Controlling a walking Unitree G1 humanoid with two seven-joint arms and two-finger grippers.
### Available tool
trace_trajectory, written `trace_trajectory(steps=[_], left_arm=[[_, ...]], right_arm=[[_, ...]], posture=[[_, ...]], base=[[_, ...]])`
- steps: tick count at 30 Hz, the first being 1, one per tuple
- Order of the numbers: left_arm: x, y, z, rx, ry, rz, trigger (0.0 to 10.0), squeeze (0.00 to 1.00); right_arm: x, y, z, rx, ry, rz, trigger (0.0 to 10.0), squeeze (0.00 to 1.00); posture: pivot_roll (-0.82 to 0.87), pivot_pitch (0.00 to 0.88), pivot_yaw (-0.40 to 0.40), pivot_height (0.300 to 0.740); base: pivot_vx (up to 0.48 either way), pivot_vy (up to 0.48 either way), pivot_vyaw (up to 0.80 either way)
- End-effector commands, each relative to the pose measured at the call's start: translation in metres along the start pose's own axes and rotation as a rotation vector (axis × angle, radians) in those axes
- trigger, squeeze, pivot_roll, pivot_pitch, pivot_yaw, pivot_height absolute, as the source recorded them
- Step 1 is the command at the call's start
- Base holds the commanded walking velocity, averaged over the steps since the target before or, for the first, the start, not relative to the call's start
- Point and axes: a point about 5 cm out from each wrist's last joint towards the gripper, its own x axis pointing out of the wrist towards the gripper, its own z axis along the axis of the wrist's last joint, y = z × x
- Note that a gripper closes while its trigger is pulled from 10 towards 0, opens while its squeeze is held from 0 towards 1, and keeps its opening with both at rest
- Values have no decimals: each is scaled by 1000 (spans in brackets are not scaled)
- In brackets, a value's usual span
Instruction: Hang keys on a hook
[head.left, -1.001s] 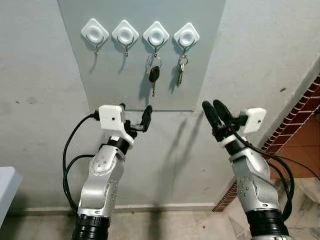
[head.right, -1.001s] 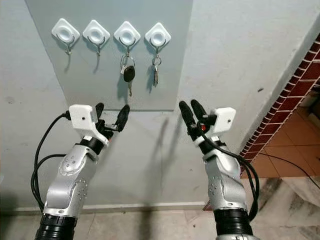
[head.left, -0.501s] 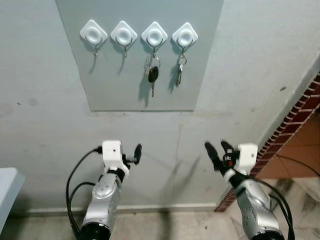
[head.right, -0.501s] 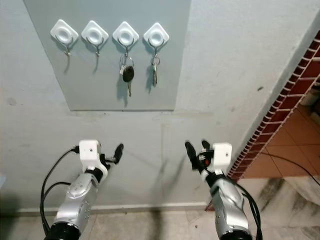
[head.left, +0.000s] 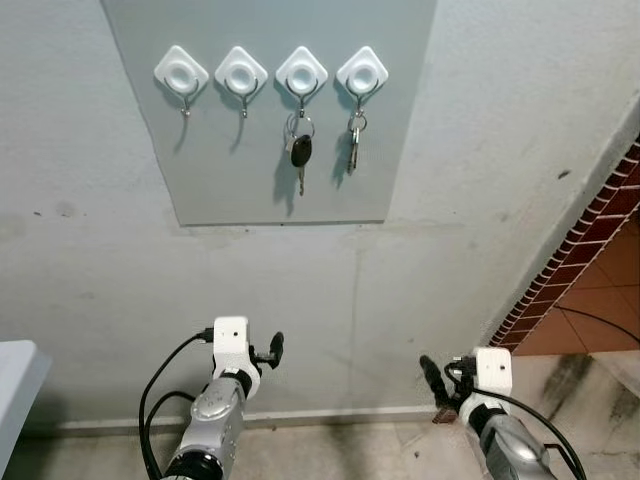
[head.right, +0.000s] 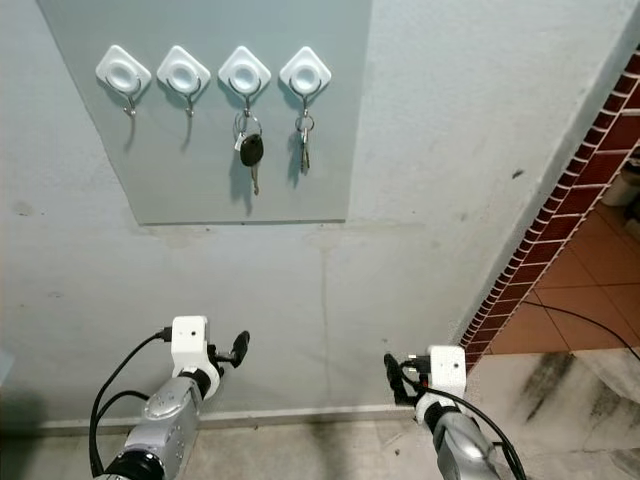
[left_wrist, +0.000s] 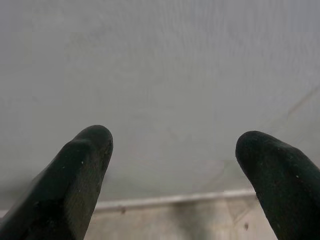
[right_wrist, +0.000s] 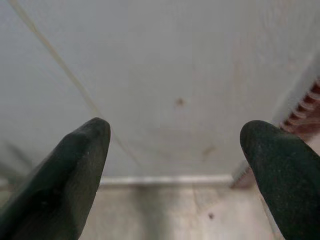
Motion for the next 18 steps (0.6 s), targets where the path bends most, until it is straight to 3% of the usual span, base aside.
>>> trace_trajectory(steps=[1,9,13,18], left_arm=[[-7,4,-15,-5,40,-25,10000,0],[-24,16,-50,-24,182,28,10000,0],[-34,23,-67,12,250,64,10000,0],[-39,27,-72,1,267,83,10000,0]], right_arm=[[-7,-7,-15,-2,75,-41,10000,1000],[-17,-12,-35,-11,168,-88,10000,1000],[-26,-14,-50,-10,235,-116,10000,1000],[-38,-17,-66,-23,307,-137,10000,1000]], posture=[[-76,0,9,740],[-86,0,15,740],[-92,0,19,740],[-91,0,19,740]], base=[[0,0,0],[0,0,0],[0,0,0],[0,0,0]])
